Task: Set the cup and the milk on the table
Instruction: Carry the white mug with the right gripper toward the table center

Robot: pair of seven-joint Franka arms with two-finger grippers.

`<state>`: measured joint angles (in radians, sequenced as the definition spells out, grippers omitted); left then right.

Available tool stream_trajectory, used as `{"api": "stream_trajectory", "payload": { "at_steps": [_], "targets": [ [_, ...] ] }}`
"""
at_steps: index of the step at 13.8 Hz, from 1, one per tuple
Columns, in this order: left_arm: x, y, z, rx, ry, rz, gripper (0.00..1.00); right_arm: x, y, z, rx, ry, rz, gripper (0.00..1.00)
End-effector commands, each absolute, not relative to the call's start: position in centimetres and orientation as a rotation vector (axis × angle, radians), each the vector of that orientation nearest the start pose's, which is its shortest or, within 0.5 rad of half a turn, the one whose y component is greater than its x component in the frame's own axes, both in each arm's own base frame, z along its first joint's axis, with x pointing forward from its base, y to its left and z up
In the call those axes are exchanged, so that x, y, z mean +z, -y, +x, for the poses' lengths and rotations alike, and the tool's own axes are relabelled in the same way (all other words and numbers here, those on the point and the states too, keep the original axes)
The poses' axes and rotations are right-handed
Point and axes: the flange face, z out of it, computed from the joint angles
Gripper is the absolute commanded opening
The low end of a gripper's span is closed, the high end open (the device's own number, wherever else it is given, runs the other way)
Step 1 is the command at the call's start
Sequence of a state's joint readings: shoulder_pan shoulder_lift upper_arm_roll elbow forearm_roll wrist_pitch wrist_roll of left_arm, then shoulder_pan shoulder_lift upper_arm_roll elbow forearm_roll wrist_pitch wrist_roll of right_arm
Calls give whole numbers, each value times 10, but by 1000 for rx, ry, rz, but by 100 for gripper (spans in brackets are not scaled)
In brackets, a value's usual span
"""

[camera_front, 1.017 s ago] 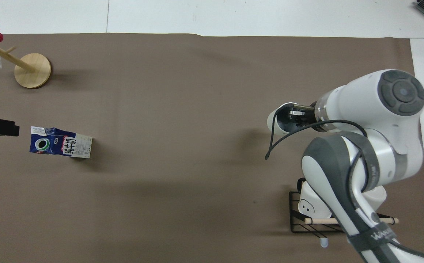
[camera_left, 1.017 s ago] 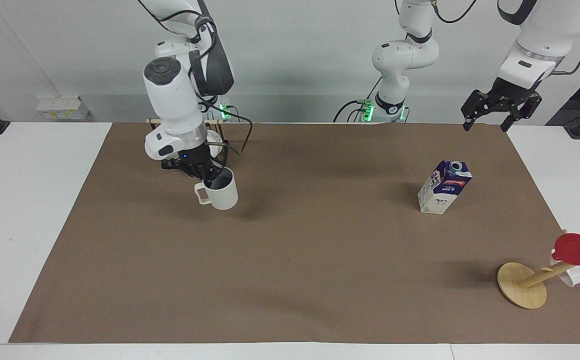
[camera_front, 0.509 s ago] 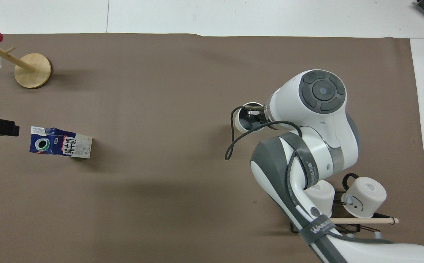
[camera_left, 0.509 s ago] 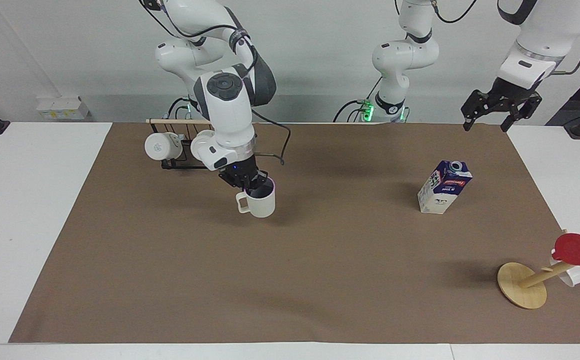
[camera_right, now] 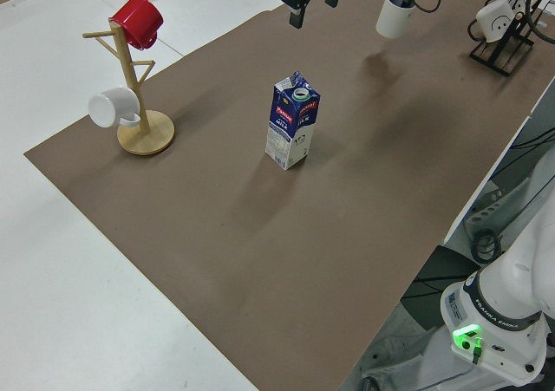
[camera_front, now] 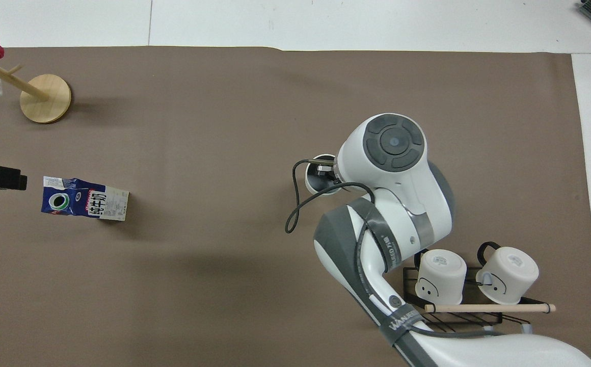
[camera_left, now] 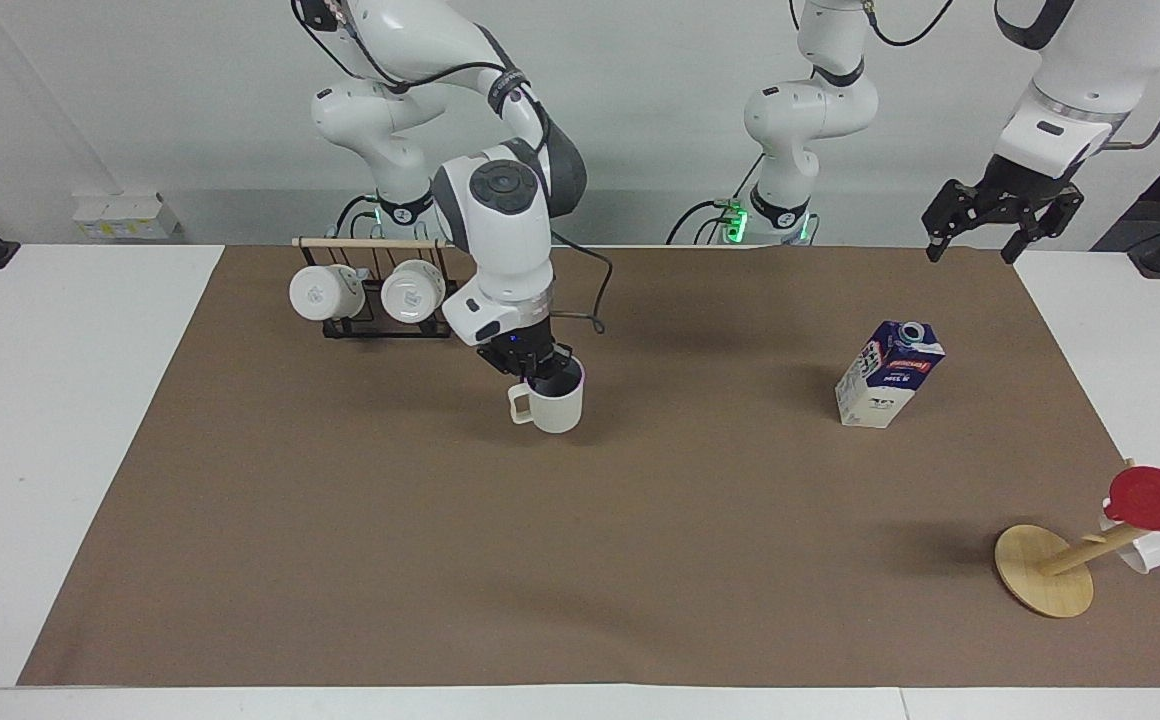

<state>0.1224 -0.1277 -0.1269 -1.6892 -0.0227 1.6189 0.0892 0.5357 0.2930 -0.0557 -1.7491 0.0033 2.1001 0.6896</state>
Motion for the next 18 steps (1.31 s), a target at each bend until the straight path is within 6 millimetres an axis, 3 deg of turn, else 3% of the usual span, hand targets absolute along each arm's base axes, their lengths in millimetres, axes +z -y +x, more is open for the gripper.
{"api": "stream_trajectory", "payload": {
  "at_steps": [1, 9, 17, 18],
  "targets": [
    [644, 6, 518, -79, -133, -3128, 100, 386, -329, 571, -124, -373, -3102, 0],
    [644, 7, 518, -79, -133, -3128, 100, 361, -332, 561, -128, -348, -3100, 0],
    [644, 9, 518, -79, -138, -3128, 100, 352, -340, 553, -74, -398, -3029, 0],
    [644, 10, 518, -82, -141, -3128, 100, 352, -340, 552, -72, -398, -3030, 8]
  ]
}}
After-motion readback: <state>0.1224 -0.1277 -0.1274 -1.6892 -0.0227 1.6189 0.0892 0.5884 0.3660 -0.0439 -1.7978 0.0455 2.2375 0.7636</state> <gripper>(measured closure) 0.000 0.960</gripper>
